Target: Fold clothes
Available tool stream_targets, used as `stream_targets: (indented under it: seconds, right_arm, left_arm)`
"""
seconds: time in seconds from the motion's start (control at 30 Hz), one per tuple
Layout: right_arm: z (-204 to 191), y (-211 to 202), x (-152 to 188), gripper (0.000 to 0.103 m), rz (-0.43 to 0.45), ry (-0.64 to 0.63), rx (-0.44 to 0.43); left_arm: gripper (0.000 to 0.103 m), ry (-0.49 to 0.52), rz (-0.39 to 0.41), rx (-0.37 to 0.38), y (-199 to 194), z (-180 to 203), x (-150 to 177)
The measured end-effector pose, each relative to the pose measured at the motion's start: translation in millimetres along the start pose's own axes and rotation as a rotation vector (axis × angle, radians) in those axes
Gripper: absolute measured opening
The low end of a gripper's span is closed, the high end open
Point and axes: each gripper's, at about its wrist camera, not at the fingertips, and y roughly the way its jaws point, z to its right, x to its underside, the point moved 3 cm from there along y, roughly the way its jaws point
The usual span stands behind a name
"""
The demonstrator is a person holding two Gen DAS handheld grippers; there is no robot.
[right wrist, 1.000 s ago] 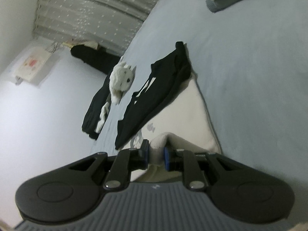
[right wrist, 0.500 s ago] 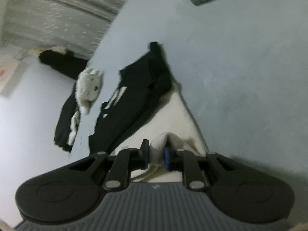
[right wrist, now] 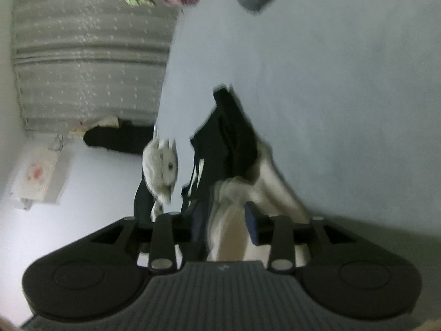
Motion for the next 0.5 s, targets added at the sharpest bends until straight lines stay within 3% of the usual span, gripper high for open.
stream_targets:
  seconds: [0.1,0.2,0.33,0.5]
  right_arm:
    - [-5.2,-10.2,-6.3,0.042,0.088,-0.042,0.023]
    - [-12.8,-14.9,-8.6,0.042,0.122,-0.117,0.063]
    - [-32.9,-7.7,3.3,0.042,0.138,-0.392,0.219]
    - [-47.6,16.4,35.1,0.042,0.075,-0.715,0.352]
  left_arm:
    - [0.05,0.123,0.025,-0.059,-1.0,11.4,1.2]
    - [0.05,0.311,0.027,-0.129,2.3,26.0,7.3]
    - [0.05,0.538,0.007,-0.186,10.3,40.6,20.9]
    - [0.046,0.674,-0.028,-0.237,25.6,44.6,37.1]
